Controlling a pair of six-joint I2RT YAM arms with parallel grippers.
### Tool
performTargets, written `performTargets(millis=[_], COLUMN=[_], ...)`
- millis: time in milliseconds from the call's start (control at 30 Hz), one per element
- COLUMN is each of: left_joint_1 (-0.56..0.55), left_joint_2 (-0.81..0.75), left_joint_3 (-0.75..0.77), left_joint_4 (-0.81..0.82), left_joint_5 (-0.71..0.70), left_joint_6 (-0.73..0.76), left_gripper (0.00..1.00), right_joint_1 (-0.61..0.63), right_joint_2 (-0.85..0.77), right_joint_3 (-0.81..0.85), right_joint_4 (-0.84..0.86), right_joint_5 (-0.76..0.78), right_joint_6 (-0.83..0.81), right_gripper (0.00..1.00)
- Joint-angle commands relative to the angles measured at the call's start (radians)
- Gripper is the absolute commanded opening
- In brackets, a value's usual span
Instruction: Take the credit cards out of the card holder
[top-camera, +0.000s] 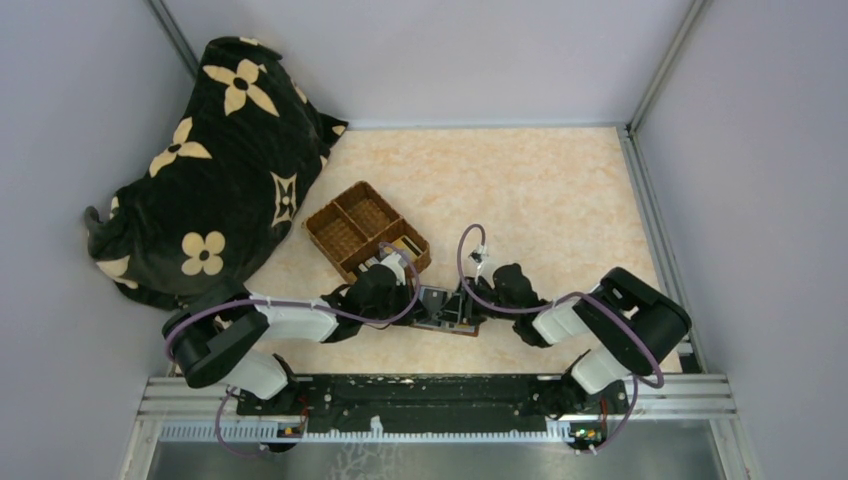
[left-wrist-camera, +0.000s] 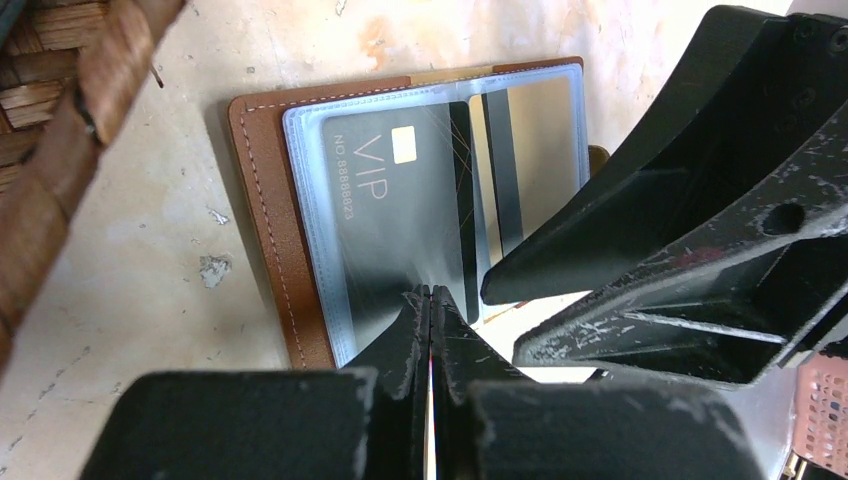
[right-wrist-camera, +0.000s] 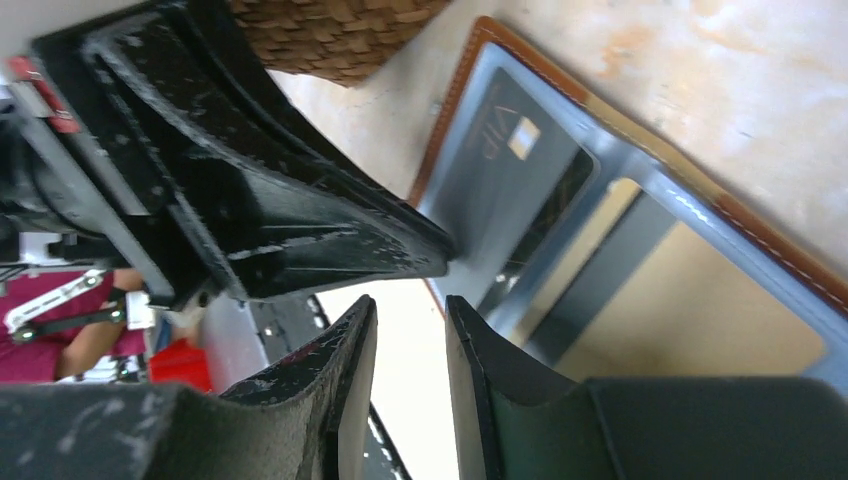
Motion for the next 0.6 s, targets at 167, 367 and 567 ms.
performTargets(millis=[167, 367, 567], left_joint_1=[0.007, 0.008, -0.003], left_joint_2=[0.004, -0.032, -0.013], left_joint_3=[-0.048, -0.059, -0.062], left_joint_4=[-0.024, -0.042, -0.002], left_joint_5=[0.019, 0.01, 0.022], left_joint_6=[-0.023, -0.011, -0.015], left_gripper=[0.0, 0.01, 0.0], right_joint_1=[-0.011, -0.011, -0.011], right_joint_2=[0.085, -0.042, -0.226], right_joint_3=[-0.004, 0.031, 0.134], right_joint_4=[0.276, -0.032, -0.459], right_joint_5=[-0.076, 0.039, 0.207], right_joint_6=[0.11, -0.004, -0.165], right_gripper=[0.32, 0.31, 0.32])
